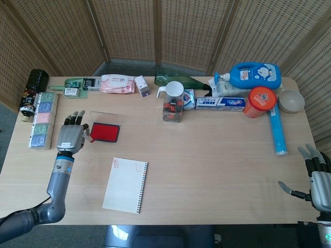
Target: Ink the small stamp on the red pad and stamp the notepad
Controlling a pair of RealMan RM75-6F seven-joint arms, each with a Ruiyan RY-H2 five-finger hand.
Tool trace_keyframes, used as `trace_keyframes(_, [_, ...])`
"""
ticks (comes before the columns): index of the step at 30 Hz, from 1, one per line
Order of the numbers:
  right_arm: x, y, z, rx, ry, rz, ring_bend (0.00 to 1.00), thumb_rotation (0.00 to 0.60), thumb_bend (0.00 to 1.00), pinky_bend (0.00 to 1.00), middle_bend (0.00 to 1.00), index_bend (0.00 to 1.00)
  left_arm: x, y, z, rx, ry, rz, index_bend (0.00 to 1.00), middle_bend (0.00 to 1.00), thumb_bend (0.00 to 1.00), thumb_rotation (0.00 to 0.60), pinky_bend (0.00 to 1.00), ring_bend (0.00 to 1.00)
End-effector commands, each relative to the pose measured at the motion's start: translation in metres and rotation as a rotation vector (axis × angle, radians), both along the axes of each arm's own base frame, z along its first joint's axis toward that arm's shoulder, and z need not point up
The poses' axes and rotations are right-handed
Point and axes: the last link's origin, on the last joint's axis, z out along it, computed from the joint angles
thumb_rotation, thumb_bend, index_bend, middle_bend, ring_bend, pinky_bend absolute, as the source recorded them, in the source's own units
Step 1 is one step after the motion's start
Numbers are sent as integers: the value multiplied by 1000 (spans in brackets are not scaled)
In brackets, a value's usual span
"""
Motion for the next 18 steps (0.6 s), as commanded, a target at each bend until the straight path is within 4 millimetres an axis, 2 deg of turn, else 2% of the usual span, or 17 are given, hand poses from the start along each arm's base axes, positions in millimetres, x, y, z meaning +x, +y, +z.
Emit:
trace_keyframes(1, [-1,-1,0,0,-1,-5,0,403,0,0,0,0,7,10,-8,-3,2,-2,554,0,418,600,92,0])
trace_keyframes(7, [-3,-3,0,1,-7,-14,0,401,0,0,0,0,12,22,-24,-5,25,12,556,0,418,600,92,0])
trace_keyframes(18, [-6,-5,-1,5,-16,-28,0,402,0,0,0,0,10,33,-50,-11,27,36,571,0,419,600,92,0])
